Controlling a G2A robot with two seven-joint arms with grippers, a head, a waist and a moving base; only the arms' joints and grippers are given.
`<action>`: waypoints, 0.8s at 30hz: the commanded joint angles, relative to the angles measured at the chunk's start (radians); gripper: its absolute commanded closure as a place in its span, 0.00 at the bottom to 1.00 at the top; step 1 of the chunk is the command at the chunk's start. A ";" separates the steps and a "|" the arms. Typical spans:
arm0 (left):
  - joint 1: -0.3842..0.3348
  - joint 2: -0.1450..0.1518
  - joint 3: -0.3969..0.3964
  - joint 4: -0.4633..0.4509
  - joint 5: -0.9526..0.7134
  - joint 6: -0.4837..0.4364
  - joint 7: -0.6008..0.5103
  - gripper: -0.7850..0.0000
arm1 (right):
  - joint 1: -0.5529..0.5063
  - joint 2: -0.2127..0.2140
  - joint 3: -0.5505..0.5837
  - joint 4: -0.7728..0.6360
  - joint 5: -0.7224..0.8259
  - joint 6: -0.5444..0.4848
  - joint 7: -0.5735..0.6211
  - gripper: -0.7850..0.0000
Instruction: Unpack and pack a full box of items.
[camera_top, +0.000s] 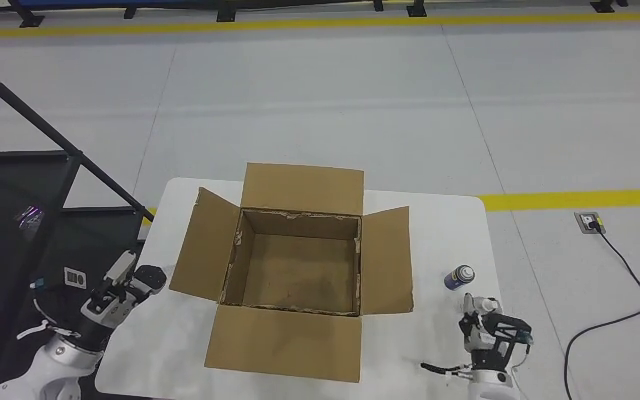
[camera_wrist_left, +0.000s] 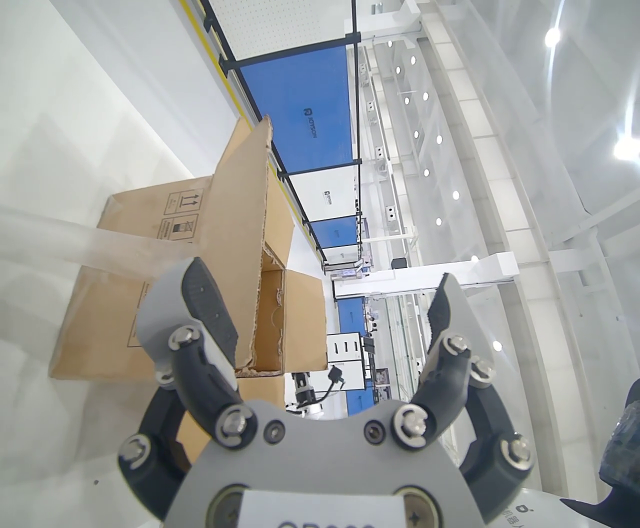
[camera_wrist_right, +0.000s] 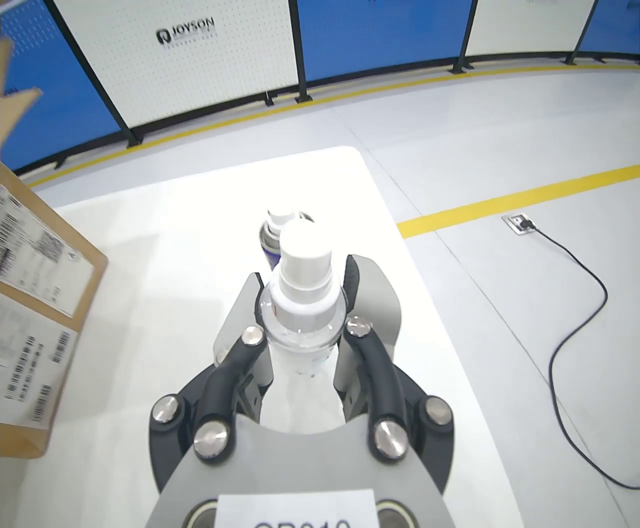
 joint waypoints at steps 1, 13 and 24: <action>0.005 0.000 -0.008 0.005 -0.010 -0.005 0.000 0.00 | -0.043 -0.003 -0.013 -0.116 -0.027 0.044 -0.038 1.00; 0.065 -0.005 -0.054 0.016 -0.063 -0.055 -0.020 0.00 | -0.029 -0.016 -0.297 -0.524 -0.378 0.101 0.151 1.00; 0.131 -0.013 -0.084 0.007 -0.107 -0.096 -0.025 0.00 | 0.447 -0.104 -0.682 -0.142 -0.496 0.172 0.507 1.00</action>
